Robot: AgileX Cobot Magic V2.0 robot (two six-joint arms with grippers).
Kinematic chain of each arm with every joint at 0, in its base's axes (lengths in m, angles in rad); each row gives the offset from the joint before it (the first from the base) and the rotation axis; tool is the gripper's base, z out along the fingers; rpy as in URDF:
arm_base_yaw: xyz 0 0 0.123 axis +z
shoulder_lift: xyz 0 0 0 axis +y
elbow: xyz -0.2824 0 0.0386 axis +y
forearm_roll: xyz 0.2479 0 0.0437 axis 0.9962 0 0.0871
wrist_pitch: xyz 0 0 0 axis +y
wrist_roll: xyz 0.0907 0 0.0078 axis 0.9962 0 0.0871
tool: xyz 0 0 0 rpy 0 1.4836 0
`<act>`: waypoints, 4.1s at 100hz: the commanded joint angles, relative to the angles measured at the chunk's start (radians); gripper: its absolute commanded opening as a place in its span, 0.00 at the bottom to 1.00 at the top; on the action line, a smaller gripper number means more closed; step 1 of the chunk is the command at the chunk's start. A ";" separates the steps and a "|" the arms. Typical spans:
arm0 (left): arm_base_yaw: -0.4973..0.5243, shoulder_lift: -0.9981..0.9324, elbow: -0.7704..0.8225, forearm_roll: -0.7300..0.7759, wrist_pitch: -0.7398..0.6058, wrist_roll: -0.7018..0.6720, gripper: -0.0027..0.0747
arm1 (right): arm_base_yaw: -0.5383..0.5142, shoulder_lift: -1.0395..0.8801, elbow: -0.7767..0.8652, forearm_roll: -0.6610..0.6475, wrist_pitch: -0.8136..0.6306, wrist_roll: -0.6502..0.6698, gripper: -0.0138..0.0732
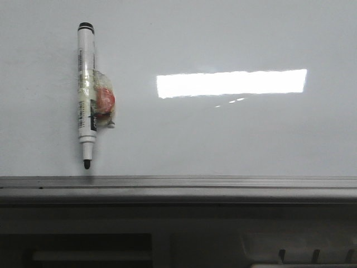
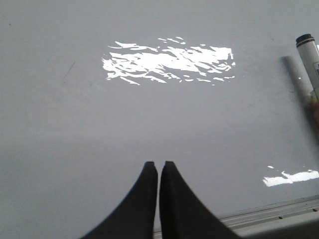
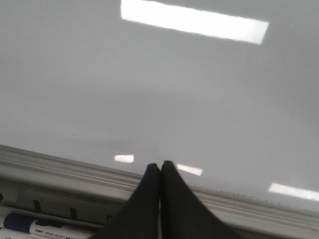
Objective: Write number 3 on whiteboard
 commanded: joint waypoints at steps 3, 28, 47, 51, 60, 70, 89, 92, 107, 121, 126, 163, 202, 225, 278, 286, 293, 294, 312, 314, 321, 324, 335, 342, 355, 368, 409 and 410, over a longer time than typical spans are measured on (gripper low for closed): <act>0.002 -0.024 0.011 0.002 -0.083 -0.008 0.01 | -0.007 -0.013 0.031 -0.013 -0.019 0.001 0.09; 0.002 -0.024 0.011 0.002 -0.083 -0.008 0.01 | -0.007 -0.013 0.031 -0.013 -0.019 0.001 0.09; 0.002 -0.024 0.011 0.002 -0.083 -0.008 0.01 | -0.007 -0.013 0.031 -0.013 -0.019 0.001 0.09; 0.002 -0.024 0.011 0.002 -0.083 -0.008 0.01 | -0.007 -0.013 0.031 -0.013 -0.019 0.001 0.09; 0.002 -0.024 0.011 0.002 -0.083 -0.008 0.01 | -0.007 -0.013 0.031 -0.013 -0.019 0.001 0.09; 0.002 -0.024 0.011 0.002 -0.083 -0.008 0.01 | -0.007 -0.013 0.031 -0.013 -0.019 0.001 0.09; 0.002 -0.024 0.011 0.002 -0.083 -0.008 0.01 | -0.007 -0.013 0.031 -0.013 -0.019 0.001 0.09; 0.002 -0.024 0.011 0.002 -0.083 -0.008 0.01 | -0.007 -0.013 0.031 -0.013 -0.021 0.001 0.09; 0.002 -0.024 0.011 -0.022 -0.089 -0.008 0.01 | -0.007 -0.013 0.031 -0.013 -0.052 0.001 0.09; 0.002 -0.024 0.011 -0.287 -0.121 -0.008 0.01 | -0.007 -0.013 0.031 0.002 -0.277 0.001 0.09; 0.002 -0.024 0.011 -0.432 -0.141 -0.008 0.01 | -0.007 -0.013 0.031 0.058 -0.392 0.001 0.09; 0.002 -0.024 -0.013 -0.828 -0.216 -0.004 0.01 | -0.007 -0.007 -0.006 0.547 -0.508 0.001 0.09; 0.002 0.417 -0.480 -0.271 0.284 0.100 0.21 | -0.007 0.123 -0.285 0.517 -0.113 0.001 0.11; 0.000 0.742 -0.669 -0.442 0.434 0.156 0.59 | -0.007 0.300 -0.425 0.517 -0.061 0.001 0.54; -0.305 1.069 -0.694 -0.730 0.251 0.377 0.55 | -0.007 0.403 -0.490 0.517 -0.026 0.001 0.69; -0.330 1.115 -0.696 -0.730 0.228 0.377 0.55 | -0.007 0.403 -0.490 0.517 -0.026 0.001 0.69; -0.337 1.145 -0.696 -0.732 0.216 0.377 0.54 | -0.007 0.403 -0.490 0.517 -0.026 0.001 0.69; -0.337 1.148 -0.696 -0.732 0.216 0.375 0.54 | -0.007 0.403 -0.490 0.517 -0.026 0.001 0.69; -0.337 1.192 -0.696 -0.732 0.187 0.375 0.44 | -0.007 0.403 -0.490 0.517 -0.022 0.001 0.69; -0.337 1.195 -0.696 -0.732 0.184 0.375 0.42 | -0.007 0.403 -0.490 0.517 -0.021 0.001 0.69; -0.337 1.200 -0.696 -0.732 0.173 0.375 0.30 | -0.007 0.403 -0.490 0.517 -0.017 0.001 0.69; -0.337 1.200 -0.696 -0.732 0.169 0.375 0.21 | -0.007 0.403 -0.494 0.517 -0.010 0.001 0.69; -0.337 1.191 -0.700 -0.732 0.178 0.382 0.01 | 0.015 0.403 -0.528 0.517 0.027 -0.001 0.69; -0.338 1.173 -0.723 -0.732 0.222 0.426 0.01 | 0.053 0.410 -0.576 0.534 0.055 -0.050 0.69; -0.338 1.135 -0.821 -0.721 0.430 0.639 0.01 | 0.167 0.466 -0.714 0.650 0.109 -0.237 0.69; -0.370 1.099 -0.948 -0.654 0.663 0.932 0.01 | 0.308 0.625 -0.888 0.774 0.305 -0.489 0.69; -0.431 1.022 -1.027 -0.328 0.712 1.144 0.01 | 0.679 1.011 -1.160 0.778 0.457 -0.669 0.69; -0.431 1.022 -1.027 -0.328 0.712 1.144 0.01 | 0.682 1.018 -1.160 0.778 0.450 -0.675 0.69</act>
